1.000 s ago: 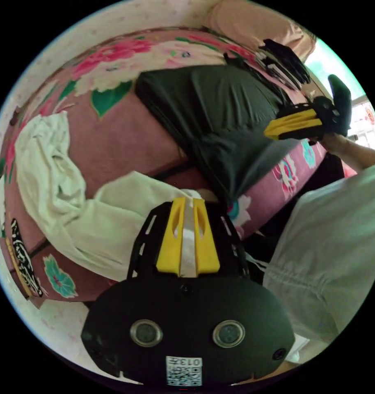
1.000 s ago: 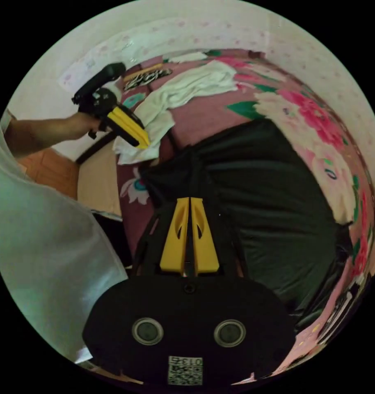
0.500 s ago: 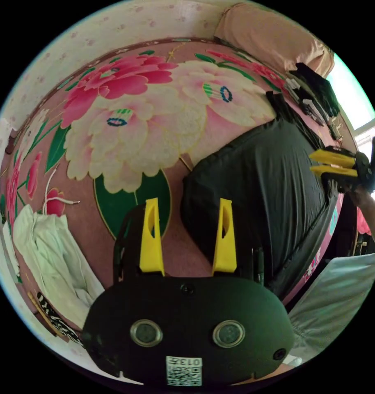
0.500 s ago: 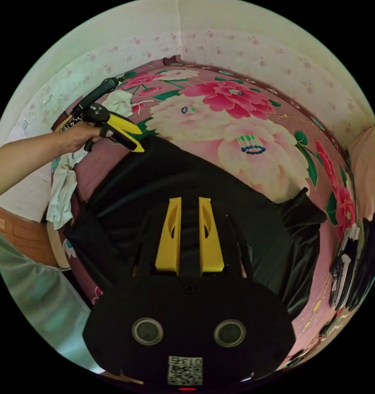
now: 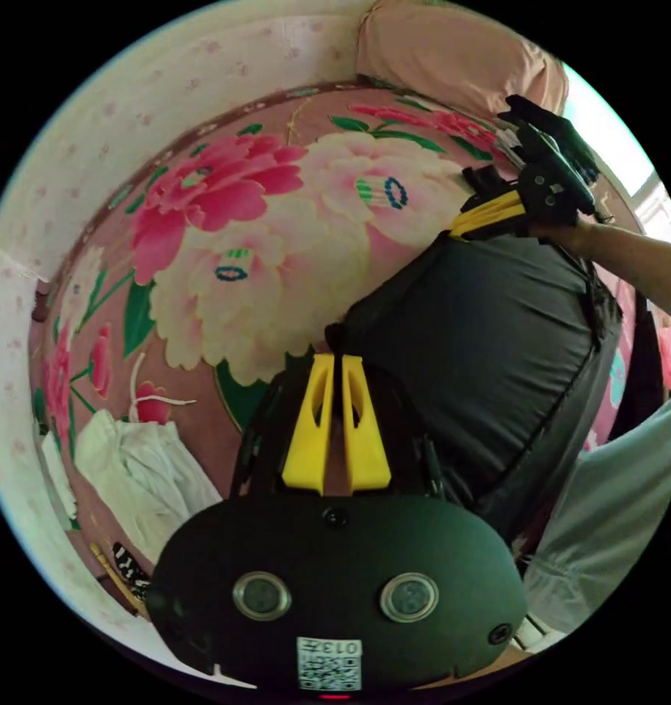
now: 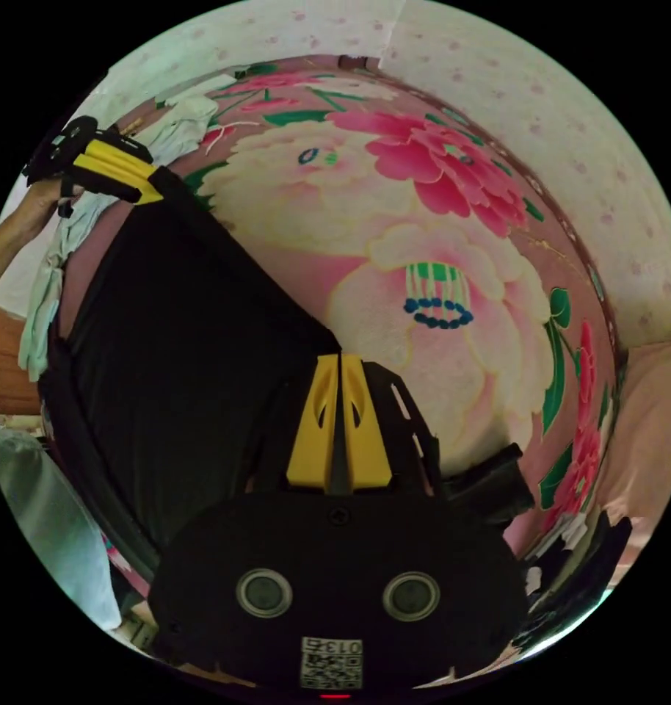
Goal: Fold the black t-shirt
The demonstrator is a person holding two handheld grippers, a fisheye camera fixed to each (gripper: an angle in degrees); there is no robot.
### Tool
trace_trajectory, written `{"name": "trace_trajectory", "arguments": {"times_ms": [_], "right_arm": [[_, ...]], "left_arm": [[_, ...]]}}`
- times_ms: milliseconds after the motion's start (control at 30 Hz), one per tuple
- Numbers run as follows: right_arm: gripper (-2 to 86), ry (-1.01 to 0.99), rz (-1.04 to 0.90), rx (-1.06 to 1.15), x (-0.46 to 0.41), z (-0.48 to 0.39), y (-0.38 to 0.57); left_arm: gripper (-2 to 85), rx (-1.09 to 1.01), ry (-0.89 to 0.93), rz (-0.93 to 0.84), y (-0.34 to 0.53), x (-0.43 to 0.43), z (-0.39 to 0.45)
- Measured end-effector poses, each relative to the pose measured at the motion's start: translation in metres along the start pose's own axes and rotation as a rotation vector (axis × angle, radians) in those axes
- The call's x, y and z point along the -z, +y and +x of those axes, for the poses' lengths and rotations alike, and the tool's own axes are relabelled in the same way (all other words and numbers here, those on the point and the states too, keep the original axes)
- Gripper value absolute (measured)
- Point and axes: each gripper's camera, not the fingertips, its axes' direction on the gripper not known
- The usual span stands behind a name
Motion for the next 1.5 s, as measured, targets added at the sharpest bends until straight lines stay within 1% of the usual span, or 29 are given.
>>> {"name": "trace_trajectory", "arguments": {"times_ms": [33,67,100,133,167,233,267,333,367,433,467,533,600,667,733,767,833,867,900,967,1033,1100,1167,1200,1267,1333,1400,1467,1500], "right_arm": [[1.1,0.001,0.027,-0.037,0.002,0.006,0.003],[1.2,-0.011,0.036,-0.066,-0.001,0.012,0.006],[1.2,-0.028,0.031,-0.070,-0.004,0.013,0.008],[1.6,-0.061,-0.012,-0.074,-0.013,0.016,0.011],[2.1,-0.079,-0.012,-0.091,-0.016,0.020,0.015],[3.3,-0.087,0.032,-0.160,-0.005,0.031,0.024],[4.5,-0.087,0.092,-0.205,0.006,0.038,0.031],[5.4,-0.059,0.182,-0.253,0.023,0.045,0.043],[5.5,-0.079,0.214,-0.255,0.030,0.045,0.047],[5.1,-0.129,0.213,-0.216,0.034,0.039,0.048],[4.4,-0.116,0.194,-0.201,0.034,0.033,0.049],[2.8,-0.115,0.177,-0.192,0.032,0.024,0.055],[1.9,-0.137,0.158,-0.191,0.027,0.016,0.064],[0.8,-0.113,0.064,-0.170,0.009,0.004,0.075],[0.3,-0.093,-0.048,-0.156,-0.008,0.001,0.081],[0.1,-0.093,0.011,-0.181,-0.003,0.004,0.088],[0.0,-0.082,0.034,-0.240,0.007,0.013,0.097],[-0.1,-0.064,0.124,-0.273,0.022,0.017,0.108],[-0.1,-0.053,0.167,-0.289,0.031,0.018,0.115],[-0.1,-0.012,0.268,-0.383,0.063,0.021,0.155],[0.0,-0.011,0.323,-0.468,0.082,0.020,0.200],[-0.1,-0.047,0.278,-0.540,0.089,0.020,0.252],[-0.1,-0.015,0.186,-0.648,0.094,0.012,0.330],[-0.1,0.001,0.165,-0.675,0.095,0.010,0.350],[-0.1,0.055,0.022,-0.783,0.096,0.000,0.427],[-0.1,0.091,-0.088,-0.884,0.096,-0.003,0.482],[-0.1,0.127,-0.131,-0.980,0.098,-0.003,0.528],[-0.1,0.152,-0.181,-1.076,0.096,0.005,0.574],[0.0,0.155,-0.188,-1.090,0.095,0.007,0.584]], "left_arm": [[2.1,0.021,-0.073,0.004,-0.002,0.002,0.003],[2.8,0.030,-0.076,-0.014,-0.004,-0.006,0.004],[3.2,0.041,-0.065,-0.054,-0.005,-0.012,0.003],[4.3,0.064,-0.034,-0.148,-0.007,-0.025,0.000],[5.8,0.109,0.029,-0.185,-0.005,-0.030,-0.007],[7.1,0.218,0.061,-0.140,0.003,-0.023,-0.018],[8.1,0.268,0.054,-0.105,0.008,-0.016,-0.023],[9.9,0.266,0.062,-0.085,0.008,-0.013,-0.023],[11.0,0.238,0.077,-0.104,0.003,-0.014,-0.018],[12.2,0.182,0.074,-0.094,-0.009,-0.015,-0.006],[12.7,0.147,0.061,-0.085,-0.019,-0.016,0.004],[12.9,0.091,0.050,-0.098,-0.035,-0.022,0.020],[11.6,0.051,0.063,-0.154,-0.048,-0.036,0.035],[5.7,0.044,0.077,-0.162,-0.055,-0.035,0.046],[2.7,0.079,0.010,-0.198,-0.053,-0.033,0.050],[2.4,0.092,0.037,-0.170,-0.048,-0.031,0.053],[2.9,0.122,0.057,-0.204,-0.042,-0.030,0.055],[4.1,0.146,0.044,-0.202,-0.037,-0.026,0.057],[4.6,0.163,0.037,-0.194,-0.034,-0.022,0.057],[7.1,0.262,0.005,-0.144,-0.017,-0.006,0.058],[8.0,0.336,-0.026,-0.087,0.002,0.008,0.062],[8.2,0.359,-0.083,-0.032,0.022,0.023,0.075],[8.5,0.275,-0.066,-0.017,0.038,0.037,0.108],[8.4,0.241,-0.052,-0.023,0.041,0.039,0.119],[7.3,0.090,0.065,-0.043,0.050,0.041,0.176],[6.4,-0.044,0.130,-0.063,0.056,0.038,0.228],[5.9,-0.132,0.153,-0.084,0.061,0.031,0.276],[5.1,-0.196,0.162,-0.169,0.066,0.012,0.323],[4.8,-0.212,0.159,-0.202,0.067,0.005,0.332]]}}
